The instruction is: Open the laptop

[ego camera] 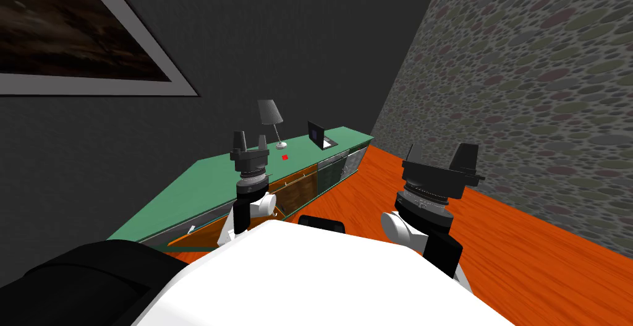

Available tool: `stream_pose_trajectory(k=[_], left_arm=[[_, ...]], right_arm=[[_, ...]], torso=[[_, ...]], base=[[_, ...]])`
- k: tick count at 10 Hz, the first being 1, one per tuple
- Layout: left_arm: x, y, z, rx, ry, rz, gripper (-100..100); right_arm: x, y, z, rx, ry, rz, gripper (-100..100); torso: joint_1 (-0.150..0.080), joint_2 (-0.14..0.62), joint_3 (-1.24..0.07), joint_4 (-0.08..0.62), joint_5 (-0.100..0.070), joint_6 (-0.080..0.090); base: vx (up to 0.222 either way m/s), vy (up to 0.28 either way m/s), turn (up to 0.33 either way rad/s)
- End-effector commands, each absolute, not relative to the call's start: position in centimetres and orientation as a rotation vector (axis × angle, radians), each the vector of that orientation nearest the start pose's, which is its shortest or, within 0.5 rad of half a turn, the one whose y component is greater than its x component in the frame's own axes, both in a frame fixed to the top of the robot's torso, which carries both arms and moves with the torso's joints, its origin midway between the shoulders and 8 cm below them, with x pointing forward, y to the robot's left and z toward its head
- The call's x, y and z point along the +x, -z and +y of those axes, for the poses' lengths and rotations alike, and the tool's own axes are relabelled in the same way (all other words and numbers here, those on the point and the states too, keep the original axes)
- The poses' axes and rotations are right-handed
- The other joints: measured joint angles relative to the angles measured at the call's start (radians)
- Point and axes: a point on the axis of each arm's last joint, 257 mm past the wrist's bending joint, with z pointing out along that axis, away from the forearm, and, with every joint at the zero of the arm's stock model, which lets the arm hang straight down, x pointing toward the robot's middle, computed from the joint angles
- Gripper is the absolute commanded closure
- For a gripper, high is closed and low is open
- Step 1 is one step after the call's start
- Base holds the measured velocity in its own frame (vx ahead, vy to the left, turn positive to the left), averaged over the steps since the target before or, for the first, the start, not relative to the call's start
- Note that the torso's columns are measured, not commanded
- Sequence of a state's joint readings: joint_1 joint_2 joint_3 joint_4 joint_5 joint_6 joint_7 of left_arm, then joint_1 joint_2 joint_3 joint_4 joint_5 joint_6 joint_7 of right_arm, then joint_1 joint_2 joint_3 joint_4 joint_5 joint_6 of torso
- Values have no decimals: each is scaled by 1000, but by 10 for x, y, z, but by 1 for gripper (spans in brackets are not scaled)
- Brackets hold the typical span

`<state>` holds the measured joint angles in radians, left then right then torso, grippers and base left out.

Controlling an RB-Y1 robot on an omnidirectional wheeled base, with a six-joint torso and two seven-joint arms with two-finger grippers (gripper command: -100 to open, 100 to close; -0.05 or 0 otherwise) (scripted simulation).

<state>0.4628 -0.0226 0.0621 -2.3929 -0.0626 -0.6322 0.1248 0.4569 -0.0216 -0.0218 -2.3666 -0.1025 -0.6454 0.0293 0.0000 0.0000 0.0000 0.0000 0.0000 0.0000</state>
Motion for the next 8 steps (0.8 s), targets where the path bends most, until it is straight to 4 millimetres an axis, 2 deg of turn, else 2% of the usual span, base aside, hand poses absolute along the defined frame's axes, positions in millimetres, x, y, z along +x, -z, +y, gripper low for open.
stream_pose_trajectory(k=[1, 8], left_arm=[[291, -104, 274, -431, 1386, 421, 0], [290, -104, 274, -431, 1386, 421, 0]], right_arm=[[294, -98, -283, 473, -1386, 381, 0], [294, -98, -283, 472, -1386, 381, 0]], torso=[[0, 41, -82, 41, 0, 0], [0, 544, -1087, 544, 0, 0]], base=[[0, 0, 0], [0, 0, 0]])
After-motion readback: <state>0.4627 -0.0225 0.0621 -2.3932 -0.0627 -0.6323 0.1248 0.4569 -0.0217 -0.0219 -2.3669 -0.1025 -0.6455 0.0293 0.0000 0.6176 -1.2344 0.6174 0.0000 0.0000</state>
